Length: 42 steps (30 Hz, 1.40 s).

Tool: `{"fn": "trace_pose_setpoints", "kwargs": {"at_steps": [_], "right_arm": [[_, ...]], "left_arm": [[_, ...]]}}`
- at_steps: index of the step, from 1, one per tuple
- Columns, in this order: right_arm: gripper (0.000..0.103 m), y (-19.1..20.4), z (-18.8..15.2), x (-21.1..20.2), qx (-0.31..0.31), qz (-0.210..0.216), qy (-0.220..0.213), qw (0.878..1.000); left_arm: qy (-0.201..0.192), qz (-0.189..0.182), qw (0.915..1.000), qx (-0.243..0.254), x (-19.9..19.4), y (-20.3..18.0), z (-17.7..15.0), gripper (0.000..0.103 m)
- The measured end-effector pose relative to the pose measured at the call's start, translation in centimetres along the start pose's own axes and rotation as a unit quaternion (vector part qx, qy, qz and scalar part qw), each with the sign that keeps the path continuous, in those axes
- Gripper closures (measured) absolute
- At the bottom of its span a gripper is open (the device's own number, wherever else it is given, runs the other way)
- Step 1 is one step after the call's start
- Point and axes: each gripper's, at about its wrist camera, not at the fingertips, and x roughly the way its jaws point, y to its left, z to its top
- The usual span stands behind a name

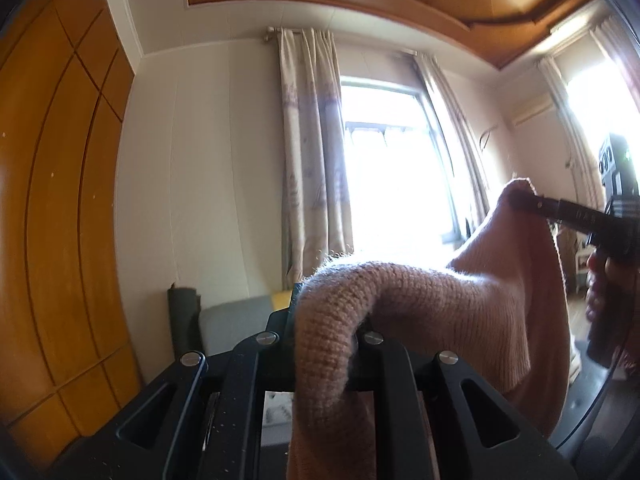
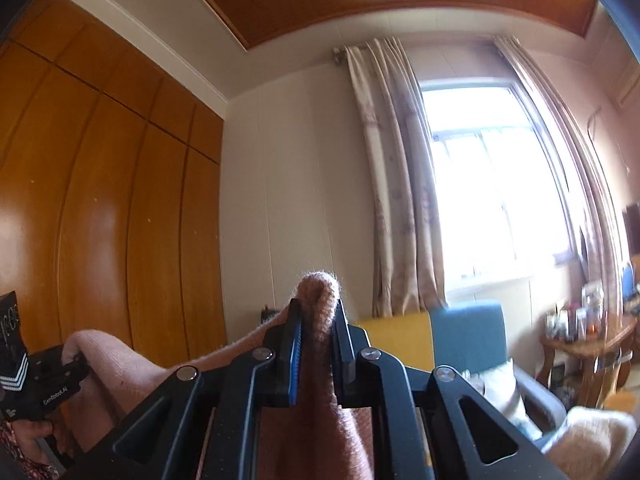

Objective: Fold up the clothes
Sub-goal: 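Lift the sweater with both grippers, shaking it out in the air, then lower the sweater flat onto the table and open both grippers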

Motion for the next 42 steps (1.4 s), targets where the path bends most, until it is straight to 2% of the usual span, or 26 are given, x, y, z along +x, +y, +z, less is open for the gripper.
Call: {"fn": "trace_pose_setpoints", "kwargs": {"at_steps": [6,10,16,23,26,28,30,33,35,38,42], "right_arm": [[0.092,1.5,3.1,-1.5,-0.014,0.029,-0.037,0.999],[0.092,1.9,4.4,-3.2,0.006,0.054,-0.055,0.997],[0.092,3.1,5.6,-7.3,0.022,0.094,-0.082,0.992],[0.092,4.9,4.9,-12.9,-0.006,0.118,-0.103,0.988],[0.092,5.0,3.8,-13.3,-0.005,0.119,-0.088,0.989],[0.092,4.8,2.9,-12.9,0.005,0.125,-0.071,0.990],[0.092,4.3,1.6,-11.6,0.010,0.123,-0.049,0.991],[0.092,3.2,-1.7,-8.9,0.023,0.097,-0.003,0.995],[0.092,2.1,-4.4,-6.7,0.030,0.070,0.027,0.997],[0.092,0.3,-9.2,-3.4,0.038,0.022,0.064,0.997],[0.092,-2.8,-16.4,0.8,0.078,-0.018,0.140,0.987]], "left_arm": [[-0.040,-0.003,0.9992,0.001,-3.1,-0.6,3.2,0.090],[-0.062,-0.012,0.9979,-0.010,-5.4,-0.7,4.9,0.090],[-0.077,-0.032,0.9962,-0.024,-9.6,-0.6,6.5,0.090],[-0.076,-0.033,0.9961,-0.031,-12.5,-0.4,4.6,0.090],[-0.058,-0.038,0.9967,-0.042,-12.1,0.2,3.4,0.090],[-0.040,-0.038,0.9974,-0.046,-10.9,0.7,2.1,0.090],[-0.006,-0.037,0.9980,-0.050,-8.4,1.4,0.2,0.090],[0.059,-0.033,0.9947,-0.077,-3.5,2.7,-4.5,0.090],[0.104,-0.028,0.9894,-0.097,-0.1,3.6,-8.1,0.090],[0.170,-0.012,0.9766,-0.132,4.9,5.0,-14.5,0.090],[0.227,0.014,0.9618,-0.153,9.3,5.7,-22.8,0.090]]}}
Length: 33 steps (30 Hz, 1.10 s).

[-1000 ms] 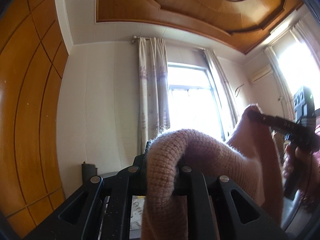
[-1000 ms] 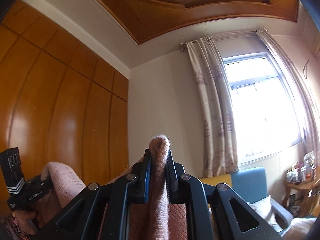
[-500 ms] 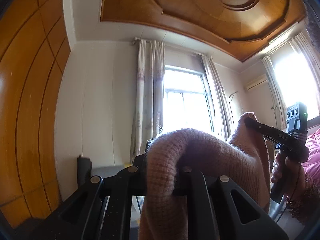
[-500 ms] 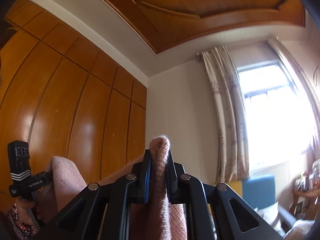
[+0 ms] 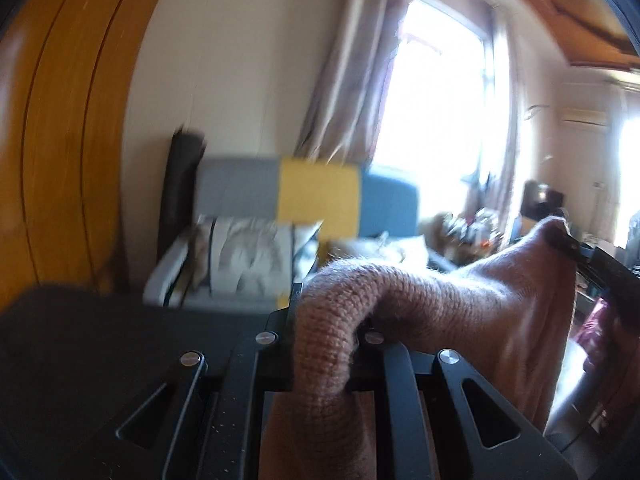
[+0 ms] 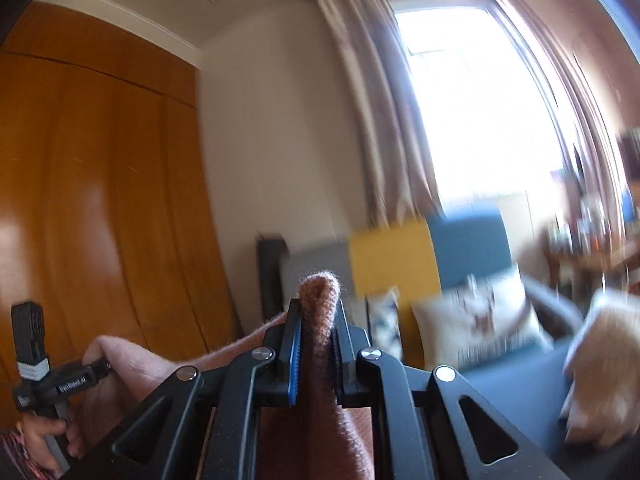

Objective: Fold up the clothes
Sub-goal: 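Lower the sweater flat onto the table and open both grippers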

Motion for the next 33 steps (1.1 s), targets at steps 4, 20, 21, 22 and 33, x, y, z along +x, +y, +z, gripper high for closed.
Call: {"fn": "trace_pose_setpoints", "kwargs": {"at_steps": [4,20,21,22,33], "right_arm": [[0.092,-3.2,-4.7,5.3,0.012,-0.036,0.081,0.996],[0.087,-15.9,-18.8,27.3,0.065,-0.123,0.332,0.933],[0.084,-16.5,-20.3,27.5,0.072,-0.132,0.347,0.926],[0.079,-17.3,-21.3,27.5,0.095,-0.134,0.357,0.920],[0.072,-16.7,-19.7,26.2,0.127,-0.112,0.350,0.921]], "left_arm": [[0.049,0.016,0.9985,0.018,5.4,0.4,-4.5,0.090],[0.302,0.069,0.9499,0.043,27.8,2.4,-9.8,0.086],[0.293,0.073,0.9525,0.040,27.7,2.4,-9.7,0.083],[0.292,0.076,0.9525,0.041,27.7,2.3,-9.6,0.083],[0.300,0.071,0.9511,-0.011,24.7,4.7,-8.5,0.060]]}}
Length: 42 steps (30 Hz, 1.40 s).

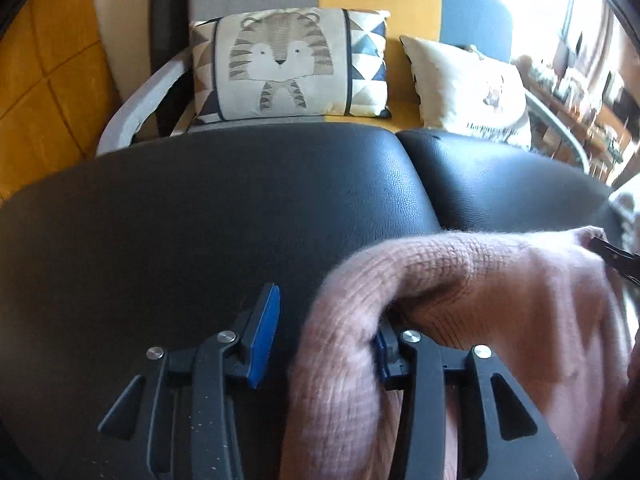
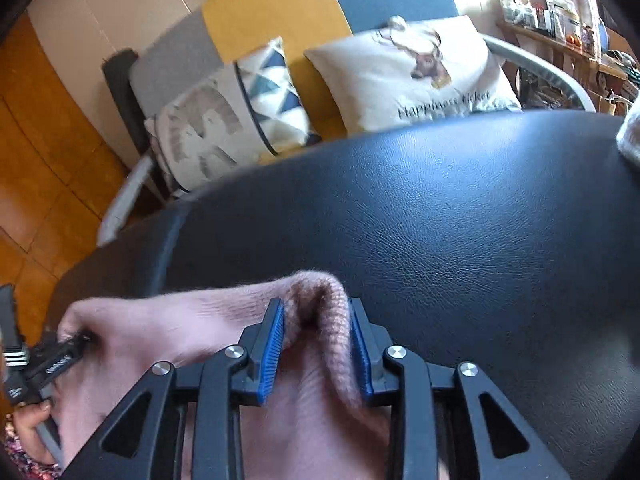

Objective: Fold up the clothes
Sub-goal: 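Lower the sweater flat onto the table and open both grippers, then grasp the sweater hem with the right gripper beside the collar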

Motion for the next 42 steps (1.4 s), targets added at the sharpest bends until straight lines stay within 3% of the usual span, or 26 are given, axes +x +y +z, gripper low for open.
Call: {"fn": "trace_pose_setpoints", "kwargs": {"at_steps": [3,9,14,18,21,29,42], "right_arm": [[0.072,1.8,-1.1,-3.6,-0.028,0.044,-0.018,0.998],[0.072,4.7,-4.3,-4.9,-0.071,0.079,0.021,0.994],[0.072,6.3,-7.1,-4.0,-0.070,0.080,0.050,0.993],[0.072,6.0,-9.0,-5.3,-0.056,0.077,0.040,0.995],[0.072,4.8,-10.7,-7.6,-0.048,0.073,0.030,0.996],[0.072,0.2,-13.7,-15.3,-0.068,-0.001,0.005,0.998],[0.072,-4.2,-20.1,-19.2,-0.027,-0.045,0.094,0.994]], "left_arm": [[-0.018,-0.021,0.9996,-0.004,-2.7,-0.2,-1.4,0.060],[-0.040,-0.052,0.9978,0.014,-7.3,-2.9,-3.9,0.060],[-0.034,-0.055,0.9973,0.034,-8.6,-5.9,-6.0,0.060],[-0.026,-0.050,0.9972,0.050,-8.8,-7.1,-8.5,0.060],[-0.021,-0.036,0.9970,0.065,-8.7,-7.5,-9.9,0.060],[-0.015,-0.007,0.9971,0.074,-7.3,-8.0,-10.8,0.054],[-0.026,0.011,0.9946,0.100,-6.9,-8.1,-11.8,0.043]]}}
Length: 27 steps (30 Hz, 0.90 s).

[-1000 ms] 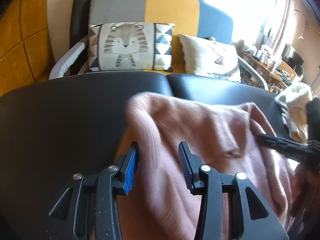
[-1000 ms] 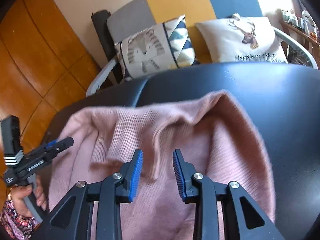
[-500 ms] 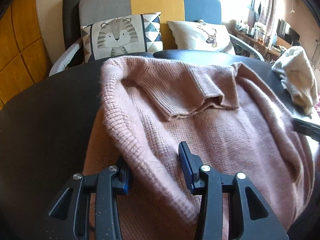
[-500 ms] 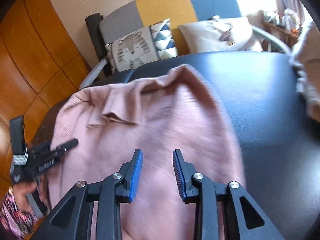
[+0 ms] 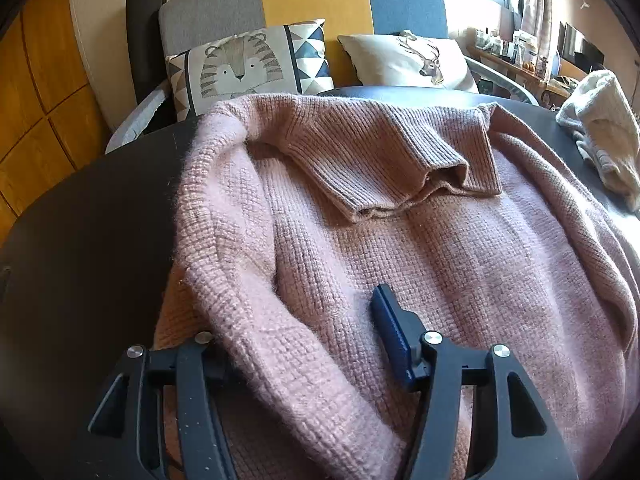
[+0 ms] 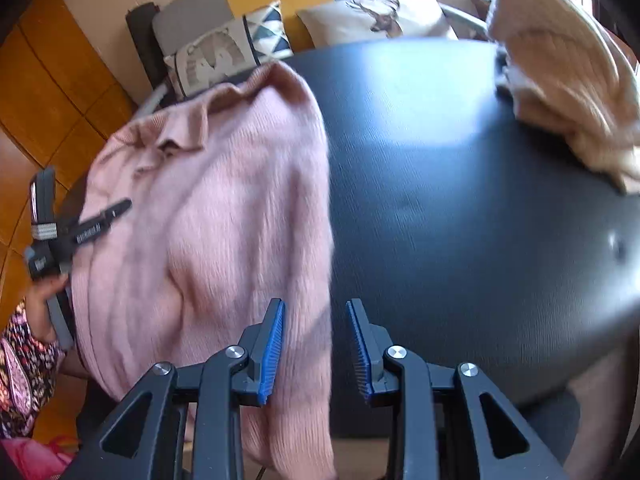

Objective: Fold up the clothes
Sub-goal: 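Grasp the sweater hem with the right gripper beside the collar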

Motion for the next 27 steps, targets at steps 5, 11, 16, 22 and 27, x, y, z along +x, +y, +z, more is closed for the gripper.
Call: {"fn": "trace_pose_setpoints", "kwargs": {"at_steps": [5,11,16,22,27], "right_arm": [[0.074,0.8,-1.8,0.8,-0.010,0.016,0.007,1.000],[0.094,3.0,-1.4,0.5,-0.082,-0.022,-0.009,0.996],[0.095,2.0,0.9,-1.6,-0.096,-0.064,-0.049,0.992],[0.096,-2.3,6.9,-4.1,-0.078,-0.136,-0.104,0.982],[0.096,-5.4,11.1,-3.1,-0.073,-0.185,-0.117,0.973]], "left_arm": [[0.000,0.001,1.0000,0.001,0.0,0.0,0.0,0.042],[0.003,0.003,1.0000,0.001,0.1,0.1,0.0,0.039],[0.008,-0.002,1.0000,-0.002,0.1,0.2,0.1,0.036],[0.024,-0.019,0.9994,-0.015,-0.6,0.7,0.6,0.036],[0.025,-0.026,0.9990,-0.027,-1.6,1.3,0.6,0.036]]}}
